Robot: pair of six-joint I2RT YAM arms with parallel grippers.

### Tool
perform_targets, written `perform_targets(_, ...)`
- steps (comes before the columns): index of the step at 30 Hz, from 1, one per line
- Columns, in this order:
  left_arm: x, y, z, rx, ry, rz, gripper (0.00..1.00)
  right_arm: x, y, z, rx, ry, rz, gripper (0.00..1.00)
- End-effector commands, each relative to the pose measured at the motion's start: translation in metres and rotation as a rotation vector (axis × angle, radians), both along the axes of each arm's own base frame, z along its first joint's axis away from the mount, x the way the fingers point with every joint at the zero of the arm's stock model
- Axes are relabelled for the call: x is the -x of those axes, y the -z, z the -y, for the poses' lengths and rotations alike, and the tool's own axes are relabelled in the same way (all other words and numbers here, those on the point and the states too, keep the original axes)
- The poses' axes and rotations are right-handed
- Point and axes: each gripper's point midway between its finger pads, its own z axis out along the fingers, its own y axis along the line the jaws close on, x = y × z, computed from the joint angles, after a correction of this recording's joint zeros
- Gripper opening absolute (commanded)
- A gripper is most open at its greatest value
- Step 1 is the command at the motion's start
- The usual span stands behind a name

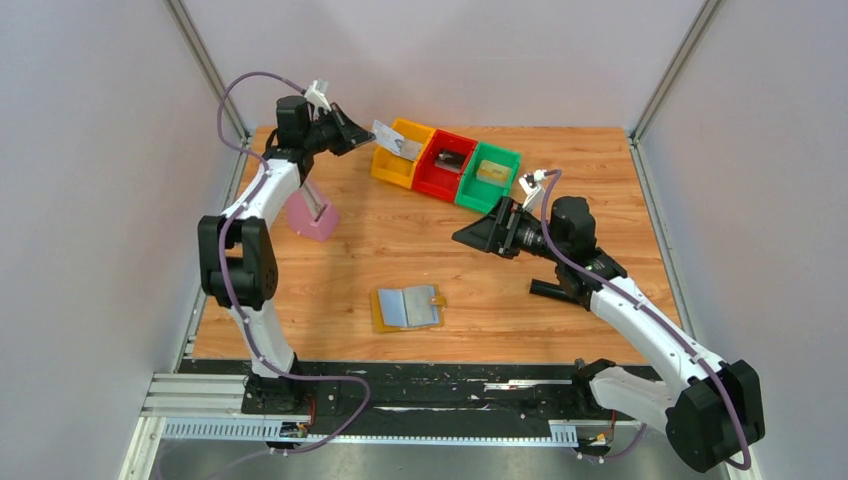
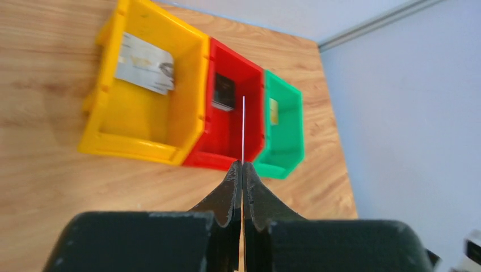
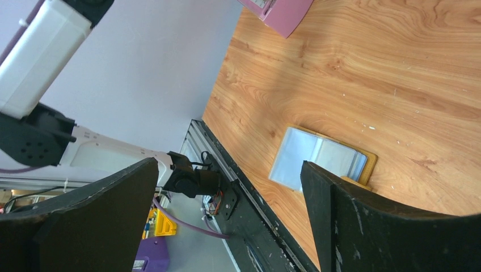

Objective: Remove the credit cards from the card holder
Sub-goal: Place the credit card in the storage box.

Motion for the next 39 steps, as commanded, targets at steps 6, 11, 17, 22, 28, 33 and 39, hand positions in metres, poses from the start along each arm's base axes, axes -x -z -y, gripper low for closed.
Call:
perform_targets(6, -0.077, 0.058, -0.003, -0.088, -0.030, -0.014, 0.00, -0.014, -0.002, -0.001, 0.031, 0.016, 0.019, 1.00)
perform_targets(11, -0.103, 0.076, -0.001, -0.076, -0.043, 0.010, 0.00, -0.020, 0.008, -0.007, 0.042, 0.002, -0.020, 1.00)
perform_targets(17, -0.122, 0.089, 0.010, -0.082, -0.016, 0.041, 0.00, -0.029, 0.024, -0.007, 0.082, 0.015, -0.044, 1.00)
perform_targets(22, -0.131, 0.093, 0.022, -0.101, 0.001, 0.076, 0.00, -0.028, 0.045, 0.000, 0.133, 0.054, -0.086, 1.00)
perform_targets(28, -0.140, 0.098, 0.036, -0.102, 0.011, 0.109, 0.00, -0.028, 0.052, 0.005, 0.179, 0.065, -0.106, 1.00)
perform_targets(33, -0.148, 0.106, 0.039, -0.099, 0.002, 0.120, 0.00, -0.025, 0.052, 0.013, 0.204, 0.094, -0.100, 1.00)
perform_targets(39, -0.156, 0.115, 0.043, -0.084, -0.005, 0.117, 0.00, -0.026, 0.049, 0.013, 0.200, 0.103, -0.099, 1.00)
